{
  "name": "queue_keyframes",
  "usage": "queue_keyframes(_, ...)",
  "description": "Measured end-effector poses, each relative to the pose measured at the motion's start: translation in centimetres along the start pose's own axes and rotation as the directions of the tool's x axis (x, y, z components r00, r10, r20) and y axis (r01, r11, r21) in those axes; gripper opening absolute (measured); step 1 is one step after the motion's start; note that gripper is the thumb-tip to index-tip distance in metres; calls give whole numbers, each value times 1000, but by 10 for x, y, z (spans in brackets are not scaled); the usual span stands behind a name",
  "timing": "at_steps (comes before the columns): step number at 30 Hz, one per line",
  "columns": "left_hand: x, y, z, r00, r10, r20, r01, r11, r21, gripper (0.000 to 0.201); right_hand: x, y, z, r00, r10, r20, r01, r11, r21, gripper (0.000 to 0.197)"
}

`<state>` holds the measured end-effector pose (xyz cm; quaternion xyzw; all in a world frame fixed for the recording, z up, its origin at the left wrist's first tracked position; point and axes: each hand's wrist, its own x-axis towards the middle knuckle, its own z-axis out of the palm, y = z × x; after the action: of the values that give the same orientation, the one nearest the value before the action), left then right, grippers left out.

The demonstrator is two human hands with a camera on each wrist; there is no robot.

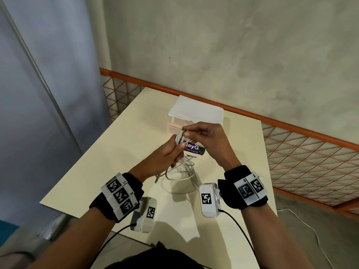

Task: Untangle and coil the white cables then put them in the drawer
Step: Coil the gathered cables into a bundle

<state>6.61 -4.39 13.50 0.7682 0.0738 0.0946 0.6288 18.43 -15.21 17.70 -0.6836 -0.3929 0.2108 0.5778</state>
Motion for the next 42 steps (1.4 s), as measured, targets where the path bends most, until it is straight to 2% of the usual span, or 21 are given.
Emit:
queue_keyframes(3,2,-4,2,1000,-10,-20,11,998,57,9,-1,-2,-3,999,-11,-31,10,1000,-23,12)
queue_keyframes(8,5,-5,4,999,7,-41,1,983,183,17,-1,1,-3,999,-21,-45,20,999,-31,13)
queue_keyframes(10,3,-2,5,998,2,-59,5,993,118,19,-2,2,-4,1000,5,-27,-4,999,41,10)
queue_keyframes(14,-2,5,6,992,-21,-127,10,997,-83,38,-5,1,-10,999,40,19,-42,984,171,5)
queue_keyframes(21,3,4,4,972,35,-233,-37,999,-5,32,-3,-1,-7,998,39,45,-48,976,214,8)
queue_keyframes(27,4,3,4,983,-6,-186,14,999,37,37,-2,-1,-5,1000,30,9,-31,983,179,10)
queue_keyframes(30,0,5,7,996,-27,-89,23,999,-39,31,-2,-1,-5,1000,28,-3,-27,986,167,10)
queue_keyframes(33,-2,8,8,999,-29,-18,26,987,-160,24,-3,-1,-6,999,44,13,-46,972,231,12)
queue_keyframes(36,-2,10,5,1000,-10,-8,9,987,-158,22,-7,2,-7,999,41,33,-48,961,272,22)
queue_keyframes(39,-2,7,4,1000,5,-5,-6,995,-103,20,-8,4,-5,999,32,18,-36,970,239,25)
queue_keyframes(42,-2,5,4,999,-36,-22,33,994,-100,30,-6,3,-4,1000,28,-6,-26,972,233,26)
